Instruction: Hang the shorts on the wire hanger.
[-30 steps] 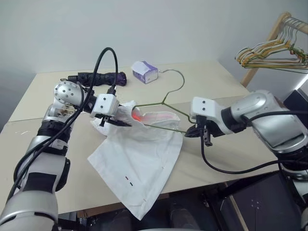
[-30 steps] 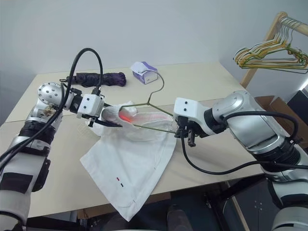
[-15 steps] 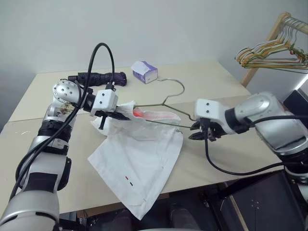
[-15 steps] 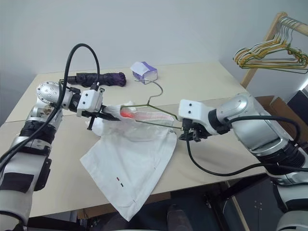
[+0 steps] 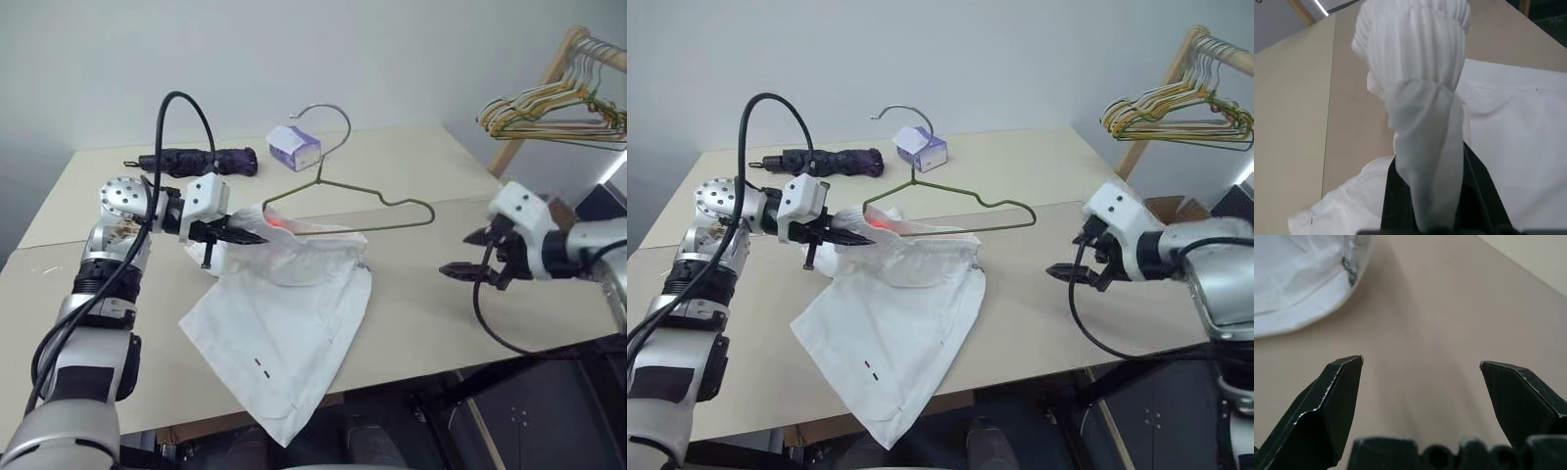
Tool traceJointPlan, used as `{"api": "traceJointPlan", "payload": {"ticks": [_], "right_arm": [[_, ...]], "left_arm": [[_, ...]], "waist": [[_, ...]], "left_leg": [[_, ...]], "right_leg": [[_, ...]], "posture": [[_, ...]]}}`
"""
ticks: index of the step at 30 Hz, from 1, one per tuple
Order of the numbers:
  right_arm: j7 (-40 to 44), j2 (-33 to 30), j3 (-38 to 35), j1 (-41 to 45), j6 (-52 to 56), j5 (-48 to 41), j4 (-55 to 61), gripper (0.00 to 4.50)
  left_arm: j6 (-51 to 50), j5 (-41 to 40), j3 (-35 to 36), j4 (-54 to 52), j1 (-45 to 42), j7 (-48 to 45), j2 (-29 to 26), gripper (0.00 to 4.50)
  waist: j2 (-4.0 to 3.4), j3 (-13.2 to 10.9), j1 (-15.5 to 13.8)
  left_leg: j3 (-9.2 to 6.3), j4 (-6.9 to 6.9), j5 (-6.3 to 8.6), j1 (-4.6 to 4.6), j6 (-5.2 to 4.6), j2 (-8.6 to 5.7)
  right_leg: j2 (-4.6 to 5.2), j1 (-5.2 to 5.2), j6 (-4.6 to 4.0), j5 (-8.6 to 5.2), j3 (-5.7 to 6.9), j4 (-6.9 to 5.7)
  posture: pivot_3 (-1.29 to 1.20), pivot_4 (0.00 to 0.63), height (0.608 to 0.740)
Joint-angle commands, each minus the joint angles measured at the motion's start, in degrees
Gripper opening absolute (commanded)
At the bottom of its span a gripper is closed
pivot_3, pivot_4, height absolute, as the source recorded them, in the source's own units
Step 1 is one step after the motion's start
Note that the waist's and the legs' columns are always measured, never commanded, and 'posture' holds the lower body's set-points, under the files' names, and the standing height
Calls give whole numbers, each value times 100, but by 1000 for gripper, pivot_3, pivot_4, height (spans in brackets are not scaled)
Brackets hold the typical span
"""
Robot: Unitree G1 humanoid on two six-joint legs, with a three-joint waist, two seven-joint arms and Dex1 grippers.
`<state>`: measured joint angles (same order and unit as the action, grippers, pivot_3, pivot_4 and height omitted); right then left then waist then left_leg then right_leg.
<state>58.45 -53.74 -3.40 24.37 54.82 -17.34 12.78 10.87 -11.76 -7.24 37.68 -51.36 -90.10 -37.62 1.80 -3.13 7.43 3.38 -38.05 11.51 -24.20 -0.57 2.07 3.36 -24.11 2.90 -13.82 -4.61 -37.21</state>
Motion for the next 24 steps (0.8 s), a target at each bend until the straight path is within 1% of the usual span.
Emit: {"api": "traceJointPlan", "payload": {"ticks": [1,4,8,12,15,18,24], "right_arm": [[-603,872,-129,-79,-280,-228,-47,4452],[-1107,1786,106,2,-609,-156,-342,4452],[-1623,2728,212,375,-930,-125,-1095,4452],[-1975,3281,314,769,-1222,-4,-1891,4452],[-2020,3478,363,943,-1326,17,-2259,4452],[-1958,3627,296,1006,-1374,-118,-2385,3894],[-1949,3751,49,868,-1296,-480,-2111,1805]], "left_arm": [[-72,-122,215,-148,-120,98,-13,0],[-122,-110,222,-185,-129,120,3,0],[-170,-113,233,-266,-87,133,12,0],[-217,-120,268,-339,-48,172,13,0],[-243,-123,285,-391,-9,190,0,0],[-257,-109,293,-440,33,203,-17,0],[-242,-64,298,-436,90,244,-49,0]], "waist": [[3,7,18],[1,8,35],[1,8,38],[1,8,46],[1,8,40],[1,9,44],[0,9,76]], "left_leg": [[-1,0,0,2,0,1],[-4,-2,0,1,0,-2],[-7,-2,0,-7,-1,-6],[-13,-3,-1,-7,-1,-8],[-18,-4,-1,-8,-1,-10],[-21,-4,-1,-9,-1,-11],[-29,-3,-1,-8,-1,-10]], "right_leg": [[-2,2,0,0,-1,0],[-3,2,2,2,-4,-3],[1,0,5,5,-4,1],[2,2,7,8,-3,0],[3,3,8,9,0,0],[4,2,8,9,1,0],[4,4,7,10,3,-3]], "posture": [[-101,0,740],[-96,0,740],[-89,0,740],[-76,0,740],[-69,0,740],[-64,0,740],[-63,0,740]]}}
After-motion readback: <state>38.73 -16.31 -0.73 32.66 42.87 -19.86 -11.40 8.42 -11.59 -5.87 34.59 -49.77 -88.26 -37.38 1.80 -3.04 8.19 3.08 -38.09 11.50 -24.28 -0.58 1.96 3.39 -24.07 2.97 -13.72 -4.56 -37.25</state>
